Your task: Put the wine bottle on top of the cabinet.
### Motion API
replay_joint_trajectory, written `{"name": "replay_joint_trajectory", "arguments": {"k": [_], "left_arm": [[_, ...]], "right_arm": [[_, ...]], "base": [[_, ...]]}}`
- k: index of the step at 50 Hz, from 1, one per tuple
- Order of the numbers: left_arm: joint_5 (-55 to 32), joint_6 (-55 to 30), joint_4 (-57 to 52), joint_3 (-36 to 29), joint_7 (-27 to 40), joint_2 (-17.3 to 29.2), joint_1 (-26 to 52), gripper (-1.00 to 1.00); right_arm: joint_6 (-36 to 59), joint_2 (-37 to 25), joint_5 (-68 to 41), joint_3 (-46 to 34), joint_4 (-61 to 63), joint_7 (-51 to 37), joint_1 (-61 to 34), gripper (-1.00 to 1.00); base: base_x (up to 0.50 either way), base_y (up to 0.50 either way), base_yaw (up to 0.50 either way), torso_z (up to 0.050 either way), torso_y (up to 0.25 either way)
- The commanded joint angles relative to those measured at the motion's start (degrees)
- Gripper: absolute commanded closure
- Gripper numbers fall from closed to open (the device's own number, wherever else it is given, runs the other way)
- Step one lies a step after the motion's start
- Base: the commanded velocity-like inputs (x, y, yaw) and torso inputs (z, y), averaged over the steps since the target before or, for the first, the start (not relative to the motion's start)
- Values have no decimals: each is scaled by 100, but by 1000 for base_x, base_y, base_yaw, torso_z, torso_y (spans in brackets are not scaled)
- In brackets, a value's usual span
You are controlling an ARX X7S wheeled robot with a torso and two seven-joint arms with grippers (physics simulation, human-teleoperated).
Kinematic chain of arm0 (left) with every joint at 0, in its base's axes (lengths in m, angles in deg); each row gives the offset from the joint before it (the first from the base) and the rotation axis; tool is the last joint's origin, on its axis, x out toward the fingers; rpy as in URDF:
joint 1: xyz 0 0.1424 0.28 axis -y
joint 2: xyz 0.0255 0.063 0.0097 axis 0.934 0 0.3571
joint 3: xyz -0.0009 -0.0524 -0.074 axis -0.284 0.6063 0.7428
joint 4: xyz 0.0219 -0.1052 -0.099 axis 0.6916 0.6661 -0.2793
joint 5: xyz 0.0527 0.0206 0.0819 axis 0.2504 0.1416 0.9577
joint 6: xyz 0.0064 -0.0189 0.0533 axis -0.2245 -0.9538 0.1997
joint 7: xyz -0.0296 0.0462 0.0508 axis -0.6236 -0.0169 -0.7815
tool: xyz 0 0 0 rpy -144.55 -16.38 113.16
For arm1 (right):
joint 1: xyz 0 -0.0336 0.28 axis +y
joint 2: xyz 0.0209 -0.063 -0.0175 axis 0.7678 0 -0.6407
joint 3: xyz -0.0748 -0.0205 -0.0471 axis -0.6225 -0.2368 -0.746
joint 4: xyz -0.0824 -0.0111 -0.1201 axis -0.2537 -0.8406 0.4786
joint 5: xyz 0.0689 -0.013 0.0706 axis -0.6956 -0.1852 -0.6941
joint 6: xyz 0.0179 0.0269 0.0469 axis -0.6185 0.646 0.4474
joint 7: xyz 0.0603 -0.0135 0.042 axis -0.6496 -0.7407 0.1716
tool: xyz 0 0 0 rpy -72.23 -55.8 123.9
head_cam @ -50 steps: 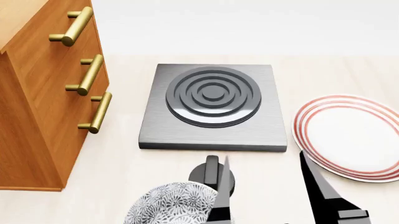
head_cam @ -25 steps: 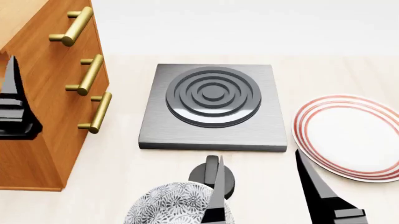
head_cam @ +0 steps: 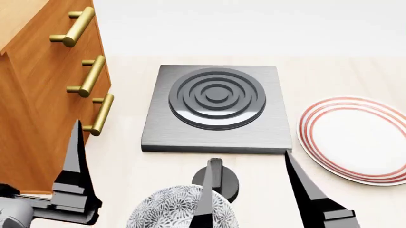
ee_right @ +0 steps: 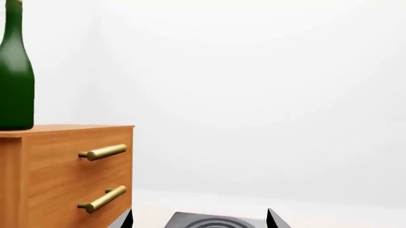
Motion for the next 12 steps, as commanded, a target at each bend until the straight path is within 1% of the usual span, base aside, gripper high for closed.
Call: {"name": "replay_joint_trajectory", "arguments": {"k": [1, 12], "left_arm": [[484, -48, -110, -553, -8, -202, -54, -100], [522, -72, -103, -669, -59, -244, 3, -100]], "right_arm": [[169, -4, 42, -160, 170, -49, -119, -100], [242, -101, -89, 22, 372, -151, -129, -100]], "base": [[0, 0, 0, 0, 0], [0, 0, 0, 0, 0]]}}
